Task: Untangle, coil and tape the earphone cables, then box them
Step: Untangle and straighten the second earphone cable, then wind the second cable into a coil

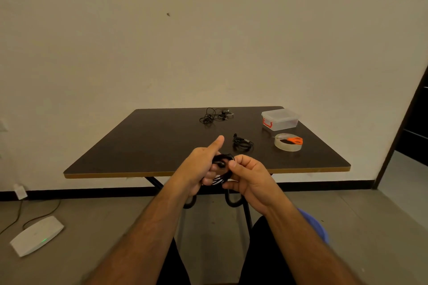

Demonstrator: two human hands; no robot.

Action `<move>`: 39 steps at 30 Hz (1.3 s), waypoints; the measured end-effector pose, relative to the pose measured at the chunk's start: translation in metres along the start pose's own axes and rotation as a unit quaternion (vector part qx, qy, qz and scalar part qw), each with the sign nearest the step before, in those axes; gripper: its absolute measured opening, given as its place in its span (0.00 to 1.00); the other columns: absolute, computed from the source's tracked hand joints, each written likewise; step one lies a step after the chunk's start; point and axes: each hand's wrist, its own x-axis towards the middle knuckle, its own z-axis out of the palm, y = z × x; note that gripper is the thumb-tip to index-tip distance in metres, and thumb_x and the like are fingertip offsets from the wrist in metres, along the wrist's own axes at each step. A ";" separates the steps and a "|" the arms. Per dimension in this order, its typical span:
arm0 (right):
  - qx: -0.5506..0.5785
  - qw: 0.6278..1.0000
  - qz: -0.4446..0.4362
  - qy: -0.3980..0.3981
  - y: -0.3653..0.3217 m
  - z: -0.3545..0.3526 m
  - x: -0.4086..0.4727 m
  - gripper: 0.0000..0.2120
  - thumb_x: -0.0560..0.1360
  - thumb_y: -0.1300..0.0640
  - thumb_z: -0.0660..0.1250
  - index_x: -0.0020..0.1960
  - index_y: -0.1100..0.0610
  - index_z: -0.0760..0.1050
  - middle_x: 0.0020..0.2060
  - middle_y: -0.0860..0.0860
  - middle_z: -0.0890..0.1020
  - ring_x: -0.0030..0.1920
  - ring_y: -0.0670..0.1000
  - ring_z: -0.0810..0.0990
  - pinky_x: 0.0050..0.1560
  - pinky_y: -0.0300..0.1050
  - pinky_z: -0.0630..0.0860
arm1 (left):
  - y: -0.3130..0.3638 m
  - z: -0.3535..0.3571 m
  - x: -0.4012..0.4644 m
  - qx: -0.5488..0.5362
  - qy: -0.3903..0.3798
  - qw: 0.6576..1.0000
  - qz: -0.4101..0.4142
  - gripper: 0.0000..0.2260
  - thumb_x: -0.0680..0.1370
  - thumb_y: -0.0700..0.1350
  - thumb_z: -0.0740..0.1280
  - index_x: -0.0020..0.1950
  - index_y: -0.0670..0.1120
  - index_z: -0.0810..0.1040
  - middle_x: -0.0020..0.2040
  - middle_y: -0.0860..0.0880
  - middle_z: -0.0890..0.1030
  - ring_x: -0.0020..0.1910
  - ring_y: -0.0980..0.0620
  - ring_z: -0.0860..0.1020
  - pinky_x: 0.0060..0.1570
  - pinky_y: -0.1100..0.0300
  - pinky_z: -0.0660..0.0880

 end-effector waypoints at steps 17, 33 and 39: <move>-0.166 0.969 0.093 0.159 0.014 -0.007 0.126 0.04 0.78 0.59 0.69 0.48 0.60 0.78 0.42 0.58 0.86 0.40 0.54 0.87 0.34 0.46 0.80 | -0.031 -0.057 0.110 -0.099 0.018 0.994 -0.033 0.12 0.81 0.38 0.63 0.63 0.38 0.78 0.39 0.49 0.76 0.32 0.58 0.70 0.33 0.65 0.70; -0.524 0.798 0.224 0.195 0.051 -0.025 0.230 0.10 0.73 0.51 0.74 0.42 0.58 0.80 0.36 0.53 0.83 0.33 0.51 0.83 0.35 0.45 0.83 | -0.072 -0.097 0.209 0.473 0.140 0.870 -0.012 0.11 0.78 0.53 0.68 0.59 0.52 0.79 0.51 0.52 0.82 0.50 0.52 0.79 0.50 0.53 0.78; -0.603 0.750 0.204 0.178 0.052 -0.028 0.233 0.10 0.73 0.50 0.73 0.43 0.56 0.77 0.39 0.52 0.80 0.37 0.50 0.78 0.33 0.44 0.73 | -0.069 -0.111 0.210 0.467 0.123 0.876 -0.005 0.15 0.81 0.52 0.63 0.65 0.51 0.78 0.62 0.51 0.80 0.60 0.52 0.77 0.59 0.53 0.75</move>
